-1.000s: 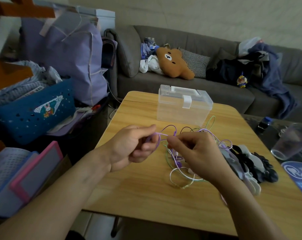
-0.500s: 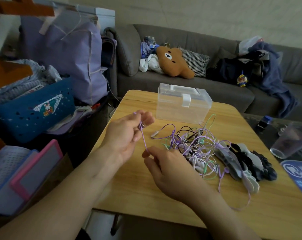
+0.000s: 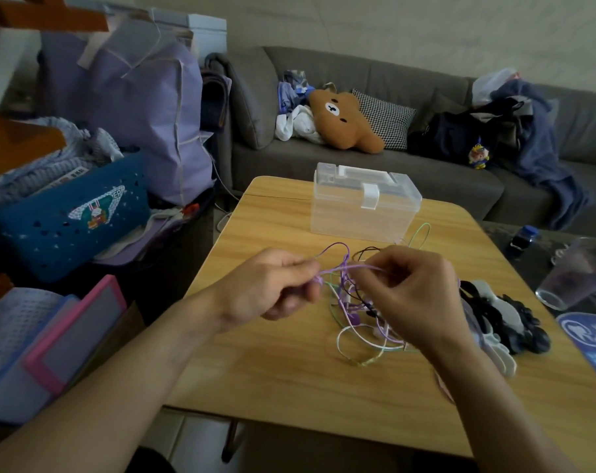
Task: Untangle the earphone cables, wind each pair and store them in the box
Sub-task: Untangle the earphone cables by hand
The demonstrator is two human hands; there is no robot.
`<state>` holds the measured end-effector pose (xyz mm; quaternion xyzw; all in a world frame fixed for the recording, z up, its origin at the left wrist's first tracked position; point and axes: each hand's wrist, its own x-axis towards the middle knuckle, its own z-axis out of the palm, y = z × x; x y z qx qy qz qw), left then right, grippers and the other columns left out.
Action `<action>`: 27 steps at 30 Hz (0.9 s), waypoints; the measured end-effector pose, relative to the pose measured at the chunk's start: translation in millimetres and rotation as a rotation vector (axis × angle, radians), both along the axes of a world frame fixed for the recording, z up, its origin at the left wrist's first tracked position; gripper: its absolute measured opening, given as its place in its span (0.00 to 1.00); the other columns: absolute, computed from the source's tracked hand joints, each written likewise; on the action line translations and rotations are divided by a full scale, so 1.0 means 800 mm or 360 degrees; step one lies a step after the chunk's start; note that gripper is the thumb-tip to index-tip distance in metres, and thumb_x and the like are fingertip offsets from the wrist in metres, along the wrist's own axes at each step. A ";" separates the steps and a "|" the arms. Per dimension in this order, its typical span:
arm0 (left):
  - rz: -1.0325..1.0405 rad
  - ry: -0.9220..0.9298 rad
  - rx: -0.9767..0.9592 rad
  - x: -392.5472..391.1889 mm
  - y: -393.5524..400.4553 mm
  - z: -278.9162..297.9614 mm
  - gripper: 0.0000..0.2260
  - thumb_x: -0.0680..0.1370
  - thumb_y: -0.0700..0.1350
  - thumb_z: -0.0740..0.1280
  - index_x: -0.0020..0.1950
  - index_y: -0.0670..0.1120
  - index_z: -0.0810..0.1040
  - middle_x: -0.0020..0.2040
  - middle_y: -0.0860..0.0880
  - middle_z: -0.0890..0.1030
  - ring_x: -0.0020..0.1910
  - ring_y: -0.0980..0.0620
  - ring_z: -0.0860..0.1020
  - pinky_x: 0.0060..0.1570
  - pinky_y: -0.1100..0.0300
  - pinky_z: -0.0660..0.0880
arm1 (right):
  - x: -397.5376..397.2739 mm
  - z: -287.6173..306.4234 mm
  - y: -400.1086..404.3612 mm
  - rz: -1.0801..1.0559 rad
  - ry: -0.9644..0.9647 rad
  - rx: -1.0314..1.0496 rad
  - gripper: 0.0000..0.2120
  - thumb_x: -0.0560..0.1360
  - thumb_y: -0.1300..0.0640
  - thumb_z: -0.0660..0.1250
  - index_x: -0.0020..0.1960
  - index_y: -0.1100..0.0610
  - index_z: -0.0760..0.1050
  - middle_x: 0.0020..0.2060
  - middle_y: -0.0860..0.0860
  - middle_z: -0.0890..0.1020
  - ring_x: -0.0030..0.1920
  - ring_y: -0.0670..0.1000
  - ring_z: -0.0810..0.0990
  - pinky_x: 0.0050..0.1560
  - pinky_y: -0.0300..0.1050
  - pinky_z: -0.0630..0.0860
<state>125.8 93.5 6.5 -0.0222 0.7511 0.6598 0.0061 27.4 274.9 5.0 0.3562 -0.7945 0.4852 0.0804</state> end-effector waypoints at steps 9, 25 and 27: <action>0.0696 0.0118 0.1167 -0.009 -0.036 0.000 0.16 0.84 0.47 0.53 0.37 0.49 0.66 0.27 0.54 0.63 0.20 0.58 0.59 0.20 0.64 0.52 | -0.039 -0.005 0.025 -0.0177 -0.0614 -0.0597 0.08 0.75 0.62 0.72 0.37 0.57 0.79 0.22 0.48 0.72 0.26 0.46 0.67 0.29 0.39 0.67; 0.1078 0.0331 0.1396 -0.009 -0.021 0.016 0.14 0.72 0.27 0.63 0.55 0.38 0.74 0.67 0.40 0.75 0.65 0.47 0.77 0.39 0.64 0.67 | 0.058 -0.016 -0.029 0.0754 0.0214 0.0652 0.09 0.76 0.50 0.70 0.43 0.52 0.86 0.23 0.46 0.72 0.26 0.45 0.71 0.32 0.31 0.63; 0.1096 0.0375 0.1225 -0.008 -0.017 0.016 0.17 0.65 0.31 0.66 0.54 0.40 0.77 0.66 0.41 0.76 0.66 0.46 0.76 0.41 0.63 0.67 | 0.058 -0.017 -0.029 0.0773 0.0265 0.0574 0.07 0.75 0.52 0.71 0.42 0.53 0.86 0.24 0.46 0.73 0.27 0.46 0.71 0.32 0.31 0.63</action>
